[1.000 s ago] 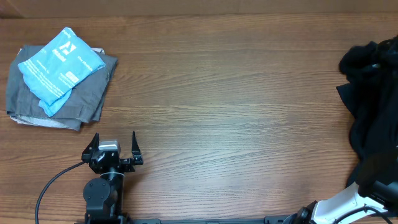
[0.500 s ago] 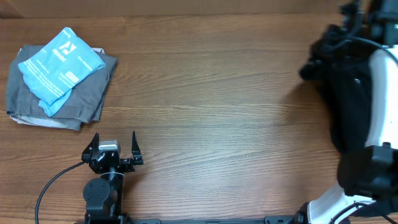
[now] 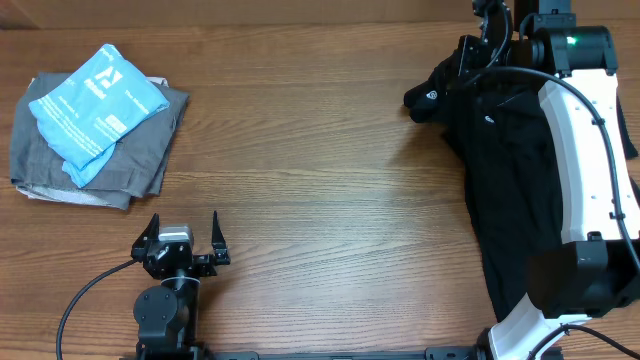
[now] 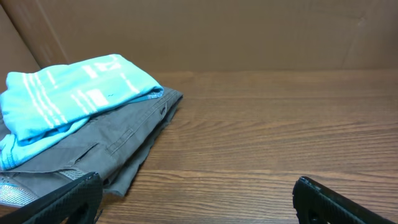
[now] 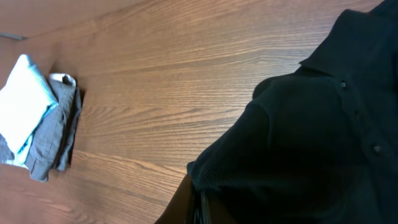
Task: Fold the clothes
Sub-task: 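Lift the black shirt with the right gripper and drag it toward table center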
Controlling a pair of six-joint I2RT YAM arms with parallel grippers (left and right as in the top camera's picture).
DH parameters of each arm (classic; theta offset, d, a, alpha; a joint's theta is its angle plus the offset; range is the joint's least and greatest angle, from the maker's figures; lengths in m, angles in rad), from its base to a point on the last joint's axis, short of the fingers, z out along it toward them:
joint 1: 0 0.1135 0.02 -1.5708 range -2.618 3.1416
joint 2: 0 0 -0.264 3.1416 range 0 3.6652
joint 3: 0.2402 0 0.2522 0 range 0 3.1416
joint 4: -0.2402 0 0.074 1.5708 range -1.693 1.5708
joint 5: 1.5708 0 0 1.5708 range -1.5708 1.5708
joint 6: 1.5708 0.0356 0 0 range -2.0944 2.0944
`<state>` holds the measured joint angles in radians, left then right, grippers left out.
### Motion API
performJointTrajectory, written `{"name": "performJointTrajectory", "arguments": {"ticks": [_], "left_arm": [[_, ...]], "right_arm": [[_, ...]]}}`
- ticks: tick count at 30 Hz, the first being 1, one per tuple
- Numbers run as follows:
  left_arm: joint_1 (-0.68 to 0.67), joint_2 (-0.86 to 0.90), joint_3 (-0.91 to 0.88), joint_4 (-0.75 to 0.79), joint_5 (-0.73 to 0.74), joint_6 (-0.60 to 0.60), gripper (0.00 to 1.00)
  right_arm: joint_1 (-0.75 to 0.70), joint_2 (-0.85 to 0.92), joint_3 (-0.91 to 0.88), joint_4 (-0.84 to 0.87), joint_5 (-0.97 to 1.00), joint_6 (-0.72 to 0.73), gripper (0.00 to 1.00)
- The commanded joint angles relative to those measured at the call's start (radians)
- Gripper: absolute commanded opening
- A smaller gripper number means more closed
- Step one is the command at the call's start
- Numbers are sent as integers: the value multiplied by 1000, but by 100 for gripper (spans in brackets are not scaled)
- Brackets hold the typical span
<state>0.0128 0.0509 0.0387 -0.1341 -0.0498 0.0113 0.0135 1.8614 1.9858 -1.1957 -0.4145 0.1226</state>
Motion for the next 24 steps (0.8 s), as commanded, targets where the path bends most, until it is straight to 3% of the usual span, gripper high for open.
{"name": "performJointTrajectory", "arguments": {"ticks": [1,12,16,24], "left_arm": [[2,-1,-5,3,-10,19,100],[2,-1,-5,3,-10,19,100],[2,-1,-5,3,-10,19,100],[2,-1,-5,3,-10,19,100]], "right_arm": [[-26,-82,103,8,-14,9,4],[2,-137,485,-83,-58,47,4],[64,-141,494,-99,-148,75,4],[224,-65,425,-196,-106,89,4]]}}
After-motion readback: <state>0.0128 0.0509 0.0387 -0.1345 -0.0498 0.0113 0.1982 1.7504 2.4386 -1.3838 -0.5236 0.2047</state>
